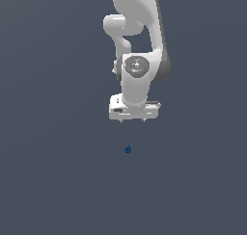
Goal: Pick up the object and move it to a goal position.
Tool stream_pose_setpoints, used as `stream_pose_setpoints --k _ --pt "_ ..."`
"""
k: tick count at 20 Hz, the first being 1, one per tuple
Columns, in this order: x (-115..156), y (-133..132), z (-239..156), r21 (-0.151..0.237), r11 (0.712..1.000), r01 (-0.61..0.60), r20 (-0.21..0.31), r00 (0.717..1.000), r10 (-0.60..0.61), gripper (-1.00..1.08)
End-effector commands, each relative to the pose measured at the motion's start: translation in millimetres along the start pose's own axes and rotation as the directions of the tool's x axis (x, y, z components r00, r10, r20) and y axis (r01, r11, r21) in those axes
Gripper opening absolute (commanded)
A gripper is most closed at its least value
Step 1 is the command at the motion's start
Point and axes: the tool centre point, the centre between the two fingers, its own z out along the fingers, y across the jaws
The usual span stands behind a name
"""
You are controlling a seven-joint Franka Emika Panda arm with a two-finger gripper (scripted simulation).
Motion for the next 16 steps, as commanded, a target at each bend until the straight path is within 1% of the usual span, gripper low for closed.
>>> stream_pose_setpoints --k 1,8,12,16 --pt "-0.1 -0.7 -0.2 0.0 1.0 0.002 0.001 1.0 -0.002 1.0" --pt "8.6 1.7 3.0 0.0 0.999 -0.045 -0.006 0.999 0.045 1.0" --pt "19.4 4.2 7.1 0.001 0.995 -0.103 -0.014 0.995 0.103 1.0" --pt "34.2 7.8 13.3 0.003 0.983 -0.184 -0.025 0.983 0.184 1.0"
